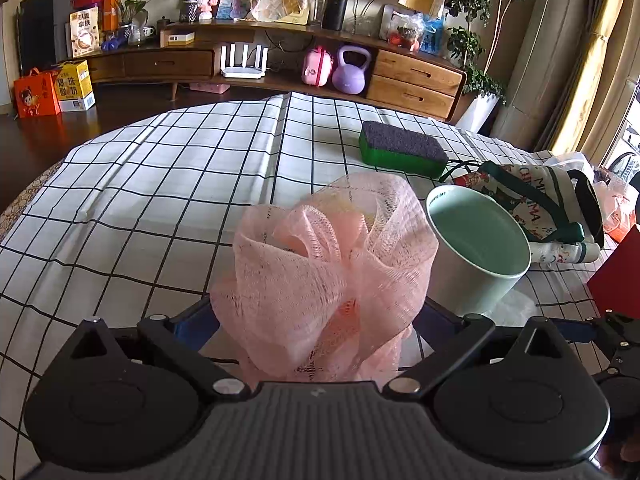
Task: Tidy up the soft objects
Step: 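Grasp the pink mesh bath puff with the left tool while the right tool grasps the white tissue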
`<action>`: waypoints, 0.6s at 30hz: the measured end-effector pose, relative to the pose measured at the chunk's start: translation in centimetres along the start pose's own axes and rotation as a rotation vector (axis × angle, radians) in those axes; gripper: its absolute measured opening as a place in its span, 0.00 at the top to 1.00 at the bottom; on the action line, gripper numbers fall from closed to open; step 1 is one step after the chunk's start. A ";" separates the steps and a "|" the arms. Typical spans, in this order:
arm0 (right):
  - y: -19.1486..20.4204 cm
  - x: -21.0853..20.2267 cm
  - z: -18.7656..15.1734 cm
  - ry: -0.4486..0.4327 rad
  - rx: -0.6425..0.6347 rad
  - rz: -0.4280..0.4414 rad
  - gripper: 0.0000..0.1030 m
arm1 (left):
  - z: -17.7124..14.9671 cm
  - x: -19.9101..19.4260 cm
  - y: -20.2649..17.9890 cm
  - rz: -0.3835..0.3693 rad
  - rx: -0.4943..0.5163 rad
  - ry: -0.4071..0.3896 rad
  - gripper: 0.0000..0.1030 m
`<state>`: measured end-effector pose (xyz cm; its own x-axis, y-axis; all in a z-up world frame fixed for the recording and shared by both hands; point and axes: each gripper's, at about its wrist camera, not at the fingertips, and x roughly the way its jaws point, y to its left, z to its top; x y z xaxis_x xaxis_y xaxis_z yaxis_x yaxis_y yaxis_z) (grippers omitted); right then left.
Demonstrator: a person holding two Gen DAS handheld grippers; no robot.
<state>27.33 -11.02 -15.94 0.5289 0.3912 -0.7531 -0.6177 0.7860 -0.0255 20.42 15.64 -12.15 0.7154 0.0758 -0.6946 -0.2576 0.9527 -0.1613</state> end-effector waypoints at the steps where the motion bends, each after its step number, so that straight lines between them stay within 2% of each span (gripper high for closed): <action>1: 0.1 -0.1 0.0 -0.001 -0.001 -0.001 0.09 | -0.1 0.1 0.0 -0.001 -0.001 0.001 0.03; 5: 0.4 -0.3 0.0 -0.013 -0.009 0.006 0.20 | -0.2 0.3 0.1 -0.003 -0.007 0.003 0.08; 8: 0.8 -0.5 0.1 -0.022 -0.019 0.014 0.31 | -0.3 0.3 0.2 -0.003 -0.007 -0.003 0.16; 14: 1.5 -0.7 0.2 -0.033 -0.029 0.027 0.58 | -0.2 0.2 0.2 -0.017 -0.010 -0.007 0.36; 16: 1.6 -0.9 0.2 -0.036 -0.025 0.035 0.74 | -0.2 -0.1 0.2 -0.023 -0.010 -0.015 0.43; 18: 1.6 -1.0 0.2 -0.038 -0.019 0.035 0.81 | -0.1 -0.3 0.3 -0.026 -0.013 -0.020 0.51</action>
<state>25.92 -10.05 -15.14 0.5286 0.4362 -0.7282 -0.6470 0.7624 -0.0130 20.05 15.86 -12.10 0.7350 0.0569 -0.6757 -0.2467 0.9506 -0.1883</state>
